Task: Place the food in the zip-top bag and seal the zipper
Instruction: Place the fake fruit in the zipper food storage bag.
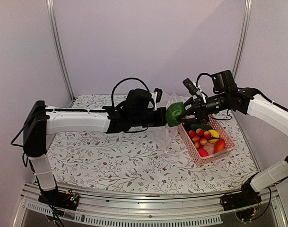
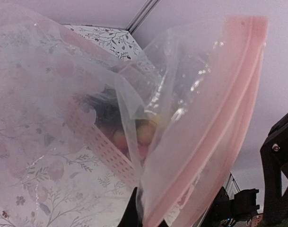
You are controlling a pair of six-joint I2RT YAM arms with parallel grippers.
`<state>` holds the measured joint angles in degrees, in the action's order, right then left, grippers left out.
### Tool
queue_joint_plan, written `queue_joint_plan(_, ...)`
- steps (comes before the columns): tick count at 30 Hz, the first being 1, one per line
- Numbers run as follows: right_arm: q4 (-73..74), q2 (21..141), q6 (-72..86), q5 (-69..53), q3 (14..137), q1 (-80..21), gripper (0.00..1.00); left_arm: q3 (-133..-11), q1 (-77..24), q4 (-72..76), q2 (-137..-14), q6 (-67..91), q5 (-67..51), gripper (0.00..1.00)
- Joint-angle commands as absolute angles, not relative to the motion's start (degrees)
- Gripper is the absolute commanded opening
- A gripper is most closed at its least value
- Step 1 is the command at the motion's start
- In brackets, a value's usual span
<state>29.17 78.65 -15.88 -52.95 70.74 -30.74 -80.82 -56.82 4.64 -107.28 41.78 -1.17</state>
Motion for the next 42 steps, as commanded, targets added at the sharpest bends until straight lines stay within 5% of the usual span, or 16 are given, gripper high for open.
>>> queue_joint_plan(1,28.13,81.81,-16.83,-52.3,68.98,-31.03,0.38,-81.71,-56.08,6.75,-104.59,42.34,-3.54,0.0)
queue_joint_plan(30,21.84,89.04,-3.37,-21.75,73.03,-31.1,0.38,-85.78,-57.56,0.37,-106.27,45.69,-3.53,0.0)
queue_joint_plan(38,29.24,90.39,-7.3,-29.8,77.51,-33.76,0.81,-85.44,-57.42,-5.04,-105.55,47.27,1.38,0.0)
queue_joint_plan(42,32.89,86.82,-8.96,-27.12,78.31,-33.68,0.84,-83.33,-56.66,-6.31,-103.21,47.2,3.82,0.0)
